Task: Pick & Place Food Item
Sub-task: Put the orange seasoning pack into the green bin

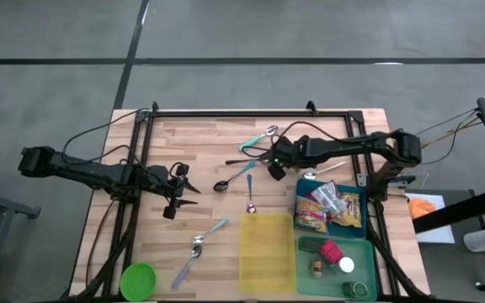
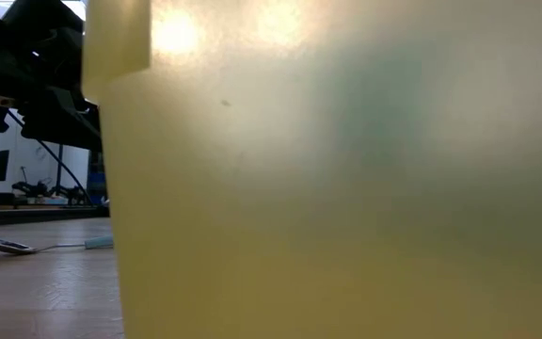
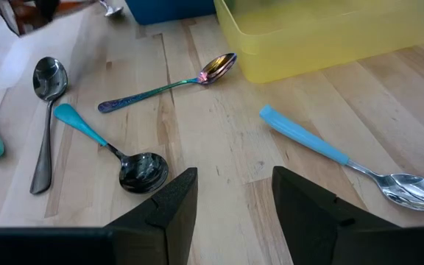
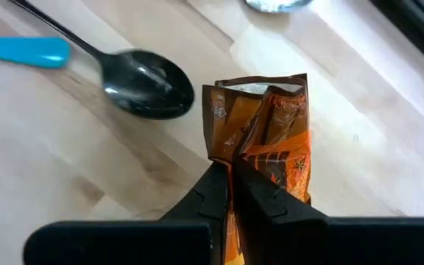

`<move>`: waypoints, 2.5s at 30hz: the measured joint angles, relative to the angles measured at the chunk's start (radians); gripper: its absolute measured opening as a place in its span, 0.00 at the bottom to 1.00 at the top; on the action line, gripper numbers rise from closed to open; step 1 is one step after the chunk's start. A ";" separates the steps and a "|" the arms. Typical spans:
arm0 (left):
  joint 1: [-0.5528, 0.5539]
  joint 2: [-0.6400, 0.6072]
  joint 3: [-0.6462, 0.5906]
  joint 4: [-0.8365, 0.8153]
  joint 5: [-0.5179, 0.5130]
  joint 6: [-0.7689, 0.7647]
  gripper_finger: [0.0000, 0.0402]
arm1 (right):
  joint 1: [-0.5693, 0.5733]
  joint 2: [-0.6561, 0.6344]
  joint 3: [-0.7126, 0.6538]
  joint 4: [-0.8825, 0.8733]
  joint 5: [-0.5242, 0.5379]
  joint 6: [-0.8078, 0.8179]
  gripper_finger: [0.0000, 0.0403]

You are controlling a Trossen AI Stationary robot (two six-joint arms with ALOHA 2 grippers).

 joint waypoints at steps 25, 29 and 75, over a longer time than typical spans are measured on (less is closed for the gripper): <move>0.000 0.000 0.000 0.000 0.000 0.000 0.43 | 0.113 -0.446 -0.026 -0.049 -0.656 -0.126 0.02; 0.000 0.000 0.000 0.000 0.000 0.000 0.43 | 0.187 -0.481 -0.024 -0.078 -0.685 -0.058 0.02; 0.000 0.000 0.000 0.000 0.000 0.000 0.43 | 0.956 -0.169 0.020 0.077 -0.488 1.071 0.03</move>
